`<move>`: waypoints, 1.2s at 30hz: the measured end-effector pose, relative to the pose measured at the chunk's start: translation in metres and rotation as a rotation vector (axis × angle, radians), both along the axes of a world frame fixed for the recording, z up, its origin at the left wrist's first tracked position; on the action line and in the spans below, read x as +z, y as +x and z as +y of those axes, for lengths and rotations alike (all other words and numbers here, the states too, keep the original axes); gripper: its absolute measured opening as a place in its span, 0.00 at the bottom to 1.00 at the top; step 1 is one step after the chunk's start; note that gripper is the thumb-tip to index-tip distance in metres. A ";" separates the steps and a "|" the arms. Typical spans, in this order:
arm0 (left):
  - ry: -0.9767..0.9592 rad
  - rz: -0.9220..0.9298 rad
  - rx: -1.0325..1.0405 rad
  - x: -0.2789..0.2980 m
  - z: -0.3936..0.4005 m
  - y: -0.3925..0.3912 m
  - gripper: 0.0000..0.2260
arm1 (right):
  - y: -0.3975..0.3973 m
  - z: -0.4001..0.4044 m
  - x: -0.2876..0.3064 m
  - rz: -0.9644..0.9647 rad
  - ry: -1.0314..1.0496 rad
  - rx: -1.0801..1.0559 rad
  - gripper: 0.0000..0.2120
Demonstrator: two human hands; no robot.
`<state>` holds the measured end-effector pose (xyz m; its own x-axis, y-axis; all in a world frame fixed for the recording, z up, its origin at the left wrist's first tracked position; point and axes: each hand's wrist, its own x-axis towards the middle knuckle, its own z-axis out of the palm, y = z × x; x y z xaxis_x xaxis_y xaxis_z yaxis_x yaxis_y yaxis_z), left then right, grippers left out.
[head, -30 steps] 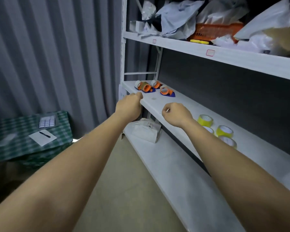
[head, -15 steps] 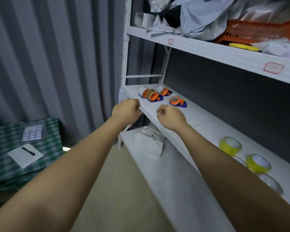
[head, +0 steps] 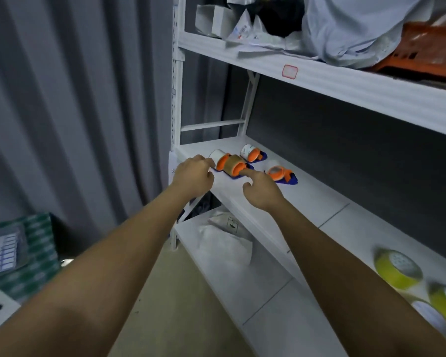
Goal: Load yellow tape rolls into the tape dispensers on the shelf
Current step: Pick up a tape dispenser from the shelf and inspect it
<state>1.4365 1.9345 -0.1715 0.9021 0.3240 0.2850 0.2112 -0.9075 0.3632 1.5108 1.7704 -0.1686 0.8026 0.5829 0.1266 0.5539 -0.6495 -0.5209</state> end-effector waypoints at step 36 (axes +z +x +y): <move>-0.525 0.414 -0.420 -0.132 0.193 0.358 0.32 | 0.299 0.219 -0.090 -0.112 -0.203 -0.198 0.25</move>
<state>1.7942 2.1273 -0.3031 0.9782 -0.0678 -0.1963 0.1005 -0.6729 0.7329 1.8099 1.9898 -0.2585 0.8910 0.4386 0.1176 0.4524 -0.8352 -0.3126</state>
